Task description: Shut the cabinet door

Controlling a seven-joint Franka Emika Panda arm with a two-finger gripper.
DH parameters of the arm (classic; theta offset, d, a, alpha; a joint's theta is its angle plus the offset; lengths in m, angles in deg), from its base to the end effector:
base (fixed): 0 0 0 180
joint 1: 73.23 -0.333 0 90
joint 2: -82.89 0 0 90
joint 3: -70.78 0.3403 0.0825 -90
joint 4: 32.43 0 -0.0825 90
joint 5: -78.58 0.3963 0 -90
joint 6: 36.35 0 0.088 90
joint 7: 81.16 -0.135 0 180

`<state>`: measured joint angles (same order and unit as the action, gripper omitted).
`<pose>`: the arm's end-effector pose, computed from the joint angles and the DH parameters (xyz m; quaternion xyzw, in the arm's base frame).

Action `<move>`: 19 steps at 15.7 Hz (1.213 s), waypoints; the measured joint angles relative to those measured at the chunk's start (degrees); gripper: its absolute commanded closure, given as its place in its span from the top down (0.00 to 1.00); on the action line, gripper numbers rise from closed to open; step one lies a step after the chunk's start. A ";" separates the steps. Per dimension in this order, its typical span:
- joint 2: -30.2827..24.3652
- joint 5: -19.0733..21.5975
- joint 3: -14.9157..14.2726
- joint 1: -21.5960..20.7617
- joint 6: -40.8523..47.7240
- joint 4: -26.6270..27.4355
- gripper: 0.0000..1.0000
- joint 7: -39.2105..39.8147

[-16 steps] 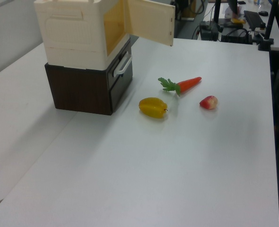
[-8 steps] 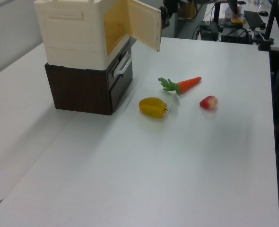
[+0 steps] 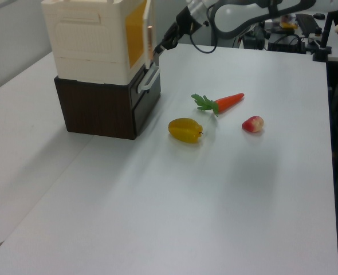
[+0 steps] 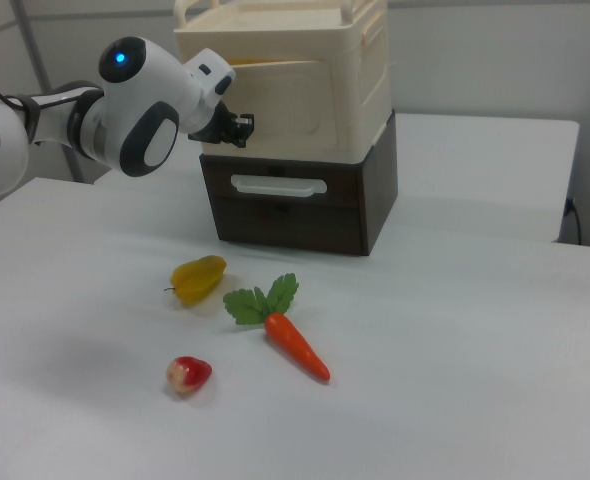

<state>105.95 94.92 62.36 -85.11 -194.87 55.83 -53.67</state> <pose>0.7639 0.0568 0.5214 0.8986 0.1622 0.4076 0.0079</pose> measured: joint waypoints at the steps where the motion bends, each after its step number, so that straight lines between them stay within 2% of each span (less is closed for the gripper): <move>1: 0.74 0.00 0.24 -0.09 -0.01 -1.01 0.00 -1.33; 5: 3.47 0.00 0.86 -0.18 -2.49 -4.88 0.00 -6.16; 11: 7.79 0.00 1.88 -0.23 -9.02 -7.56 0.00 -8.90; 19: 8.69 -0.01 2.49 -0.23 -9.72 -8.74 0.00 -10.61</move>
<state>114.64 94.91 64.84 -85.33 -204.59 47.09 -64.29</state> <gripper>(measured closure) 0.991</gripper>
